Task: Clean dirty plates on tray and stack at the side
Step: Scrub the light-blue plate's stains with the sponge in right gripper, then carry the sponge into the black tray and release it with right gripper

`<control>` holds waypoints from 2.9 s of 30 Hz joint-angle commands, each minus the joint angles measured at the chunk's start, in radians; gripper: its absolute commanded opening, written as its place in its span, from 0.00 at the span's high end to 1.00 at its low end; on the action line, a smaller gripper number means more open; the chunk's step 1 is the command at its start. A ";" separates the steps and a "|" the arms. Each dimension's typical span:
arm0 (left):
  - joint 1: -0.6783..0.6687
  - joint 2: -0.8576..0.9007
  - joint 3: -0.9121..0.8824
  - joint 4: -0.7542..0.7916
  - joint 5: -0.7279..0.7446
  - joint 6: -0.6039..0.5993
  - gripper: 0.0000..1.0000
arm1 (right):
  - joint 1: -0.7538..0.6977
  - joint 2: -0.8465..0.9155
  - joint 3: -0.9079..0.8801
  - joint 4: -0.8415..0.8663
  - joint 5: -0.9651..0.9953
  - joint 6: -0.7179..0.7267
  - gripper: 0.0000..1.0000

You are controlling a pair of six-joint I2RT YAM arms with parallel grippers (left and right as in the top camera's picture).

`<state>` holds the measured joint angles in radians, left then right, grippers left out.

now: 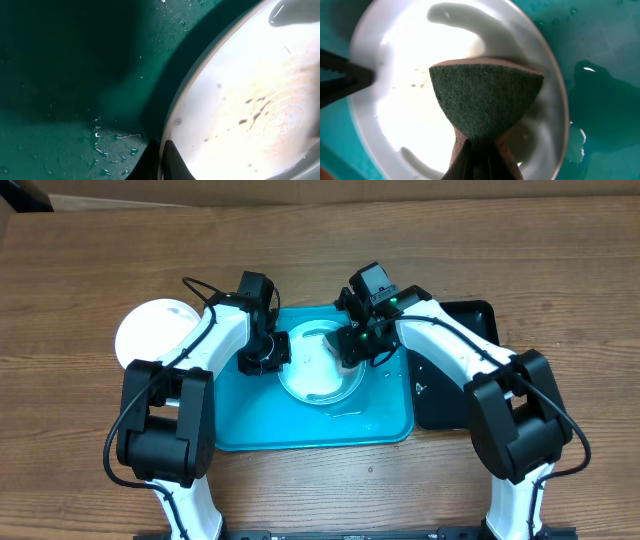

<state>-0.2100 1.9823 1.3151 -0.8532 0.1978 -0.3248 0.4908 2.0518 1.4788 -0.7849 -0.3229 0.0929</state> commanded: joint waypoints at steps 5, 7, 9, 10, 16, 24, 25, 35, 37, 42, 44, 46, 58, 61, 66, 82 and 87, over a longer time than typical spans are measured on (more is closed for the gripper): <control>-0.008 0.009 -0.011 0.001 -0.024 0.060 0.96 | -0.005 0.020 -0.002 0.057 0.031 0.012 0.96; -0.008 0.009 -0.011 0.001 -0.025 0.060 0.96 | -0.005 0.021 -0.002 0.060 0.031 0.012 0.96; -0.008 0.009 -0.011 0.000 -0.025 0.060 0.96 | -0.005 0.025 -0.002 0.059 0.031 0.018 0.96; -0.008 0.009 -0.011 0.000 -0.025 0.060 0.96 | -0.005 0.027 -0.002 0.059 0.031 0.029 0.96; -0.008 0.009 -0.011 0.001 -0.025 0.060 0.96 | -0.005 0.053 -0.003 0.051 -0.008 0.038 0.96; -0.008 0.009 -0.011 0.001 -0.025 0.060 0.96 | -0.006 0.062 -0.008 0.050 -0.142 0.038 0.96; -0.008 0.009 -0.011 0.001 -0.025 0.060 0.96 | -0.006 0.062 -0.013 0.048 -0.173 0.038 0.96; -0.008 0.009 -0.011 -0.007 -0.025 0.060 0.96 | -0.039 0.060 0.003 -0.055 -0.697 0.010 0.96; -0.008 0.009 -0.011 -0.010 -0.025 0.060 0.96 | -0.071 0.051 0.046 -0.094 -0.744 0.010 0.96; -0.007 0.009 -0.011 -0.014 -0.025 0.060 0.96 | -0.148 0.013 0.135 -0.183 -0.731 -0.024 0.96; -0.008 0.009 -0.011 -0.014 -0.025 0.060 0.96 | -0.167 -0.008 0.142 -0.195 -0.730 -0.047 0.96; -0.008 0.009 -0.011 -0.010 -0.025 0.060 0.96 | -0.176 -0.020 0.141 -0.208 -0.723 -0.077 0.96; -0.015 0.009 -0.011 -0.005 -0.025 0.060 0.96 | -0.176 -0.020 0.130 -0.232 -0.658 -0.102 0.96; -0.016 0.009 -0.011 -0.004 -0.025 0.060 0.96 | -0.201 -0.020 0.133 -0.232 -0.658 -0.101 0.96; -0.016 0.009 -0.011 -0.004 -0.025 0.060 0.96 | -0.322 -0.033 0.134 -0.278 -0.637 -0.101 0.96; -0.020 0.009 -0.011 0.033 -0.025 0.056 0.96 | -0.545 -0.039 0.110 -0.483 0.017 -0.145 0.96; -0.021 0.009 -0.011 0.043 -0.024 0.055 0.96 | -0.502 -0.039 0.063 -0.451 0.103 -0.121 0.96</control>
<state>-0.2230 1.9823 1.3151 -0.8158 0.1944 -0.2844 -0.0418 2.0609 1.5673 -1.2484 -0.3233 -0.0372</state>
